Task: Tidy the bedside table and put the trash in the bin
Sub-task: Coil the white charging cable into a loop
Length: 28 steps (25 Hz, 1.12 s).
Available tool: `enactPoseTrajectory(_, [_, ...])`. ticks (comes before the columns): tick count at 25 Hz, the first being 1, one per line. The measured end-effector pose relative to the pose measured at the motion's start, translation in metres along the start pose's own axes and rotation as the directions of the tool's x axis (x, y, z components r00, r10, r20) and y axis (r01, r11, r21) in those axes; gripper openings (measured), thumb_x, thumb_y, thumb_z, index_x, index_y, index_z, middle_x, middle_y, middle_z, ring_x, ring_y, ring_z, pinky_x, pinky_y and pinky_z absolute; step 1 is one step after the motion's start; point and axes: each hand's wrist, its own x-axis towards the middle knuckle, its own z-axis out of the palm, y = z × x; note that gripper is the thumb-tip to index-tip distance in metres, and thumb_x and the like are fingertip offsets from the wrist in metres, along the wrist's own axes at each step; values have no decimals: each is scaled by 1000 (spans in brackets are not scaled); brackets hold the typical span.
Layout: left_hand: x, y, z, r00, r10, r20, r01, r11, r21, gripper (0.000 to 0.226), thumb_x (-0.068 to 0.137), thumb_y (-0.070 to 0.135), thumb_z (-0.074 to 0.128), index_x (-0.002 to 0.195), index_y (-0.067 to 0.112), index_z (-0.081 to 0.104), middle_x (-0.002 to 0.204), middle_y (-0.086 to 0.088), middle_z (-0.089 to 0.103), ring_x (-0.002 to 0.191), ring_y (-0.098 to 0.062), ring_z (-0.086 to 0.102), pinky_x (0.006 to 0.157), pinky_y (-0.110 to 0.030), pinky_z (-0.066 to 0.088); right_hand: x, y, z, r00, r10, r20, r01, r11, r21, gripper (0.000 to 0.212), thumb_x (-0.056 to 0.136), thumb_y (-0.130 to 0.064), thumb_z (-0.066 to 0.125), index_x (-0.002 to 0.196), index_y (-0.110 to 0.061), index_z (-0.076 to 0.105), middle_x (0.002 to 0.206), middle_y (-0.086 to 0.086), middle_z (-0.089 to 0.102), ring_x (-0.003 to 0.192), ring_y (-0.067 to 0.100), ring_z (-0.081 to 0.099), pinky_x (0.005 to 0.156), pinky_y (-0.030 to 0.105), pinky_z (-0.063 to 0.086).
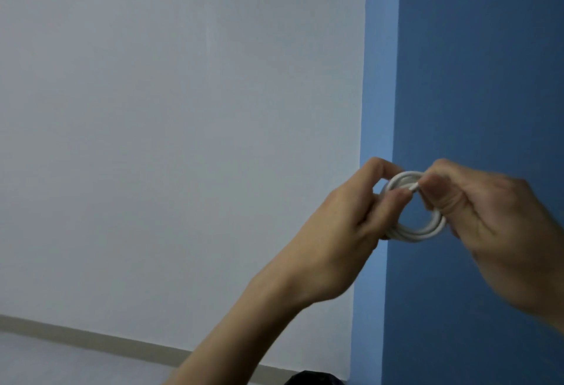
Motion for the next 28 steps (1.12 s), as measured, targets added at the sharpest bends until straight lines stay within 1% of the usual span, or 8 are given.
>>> enactPoseTrajectory(4, [0, -1, -4, 997, 63, -52, -61, 997, 38, 14, 98, 25, 43, 85, 30, 46, 58, 2, 42, 51, -10, 33, 47, -17, 30, 1, 4, -16, 998, -24, 52, 22, 999, 45, 41, 85, -60, 31, 78, -29, 57, 63, 1, 50, 46, 15, 42, 43, 21, 32])
enactPoseTrajectory(8, [-2, -1, -7, 1000, 27, -14, -28, 996, -83, 12, 97, 21, 46, 85, 23, 49, 53, 7, 39, 46, -6, 30, 43, -14, 28, 8, 11, -24, 983, -171, 60, 179, 971, -161, 44, 92, -48, 33, 74, -22, 64, 67, -6, 51, 65, 8, 49, 60, 8, 36])
enactPoseTrajectory(12, [-2, -4, -10, 1000, -14, 24, 16, 995, -100, 8, 95, 20, 51, 95, 14, 57, 49, 11, 40, 45, -6, 29, 41, -14, 27, 6, 14, -24, 983, -172, 64, 184, 915, -359, 41, 88, -47, 39, 67, -22, 65, 68, -10, 39, 64, 11, 35, 59, 19, 30])
enactPoseTrajectory(15, [-1, -4, -9, 1000, -9, 30, 11, 999, -51, 15, 96, 18, 48, 105, 14, 60, 48, 11, 39, 45, -5, 31, 41, -15, 28, 1, 6, -26, 995, -3, 99, 19, 987, -162, 43, 81, -61, 39, 63, -29, 60, 56, -9, 55, 49, 11, 47, 45, 16, 32])
enactPoseTrajectory(17, [0, -4, -8, 1000, -4, 11, 4, 999, -38, 14, 96, 17, 47, 105, 16, 58, 49, 10, 39, 45, -7, 31, 42, -16, 29, 1, 1, -25, 985, 117, 128, -132, 984, 120, 50, 70, -72, 47, 62, -26, 63, 41, -1, 48, 32, 14, 34, 34, 19, 27])
enactPoseTrajectory(21, [3, -5, -4, 994, 67, -89, -60, 995, 84, 12, 95, 15, 47, 100, 22, 55, 52, 7, 40, 50, -17, 33, 46, -22, 31, 3, 5, -23, 914, 206, 350, -387, 700, 600, 64, 41, -72, 74, 59, -12, 63, 36, 0, 34, 29, 3, 25, 39, 7, 27])
enactPoseTrajectory(25, [4, -3, -2, 985, 119, -123, -98, 982, 163, 15, 95, 17, 46, 98, 30, 53, 55, 0, 43, 55, -27, 41, 47, -30, 36, 1, -2, -20, 918, 102, 384, -369, 575, 730, 53, 41, -58, 84, 67, -14, 68, 52, 6, 52, 35, 6, 41, 37, 12, 36])
enactPoseTrajectory(28, [3, -3, -1, 987, 96, -132, -77, 987, 141, 15, 96, 20, 44, 98, 33, 51, 58, -8, 47, 52, -21, 41, 48, -30, 35, -3, -5, -11, 978, 119, 171, -200, 763, 615, 50, 47, -62, 78, 74, -21, 68, 62, -2, 66, 44, 7, 54, 44, 12, 44])
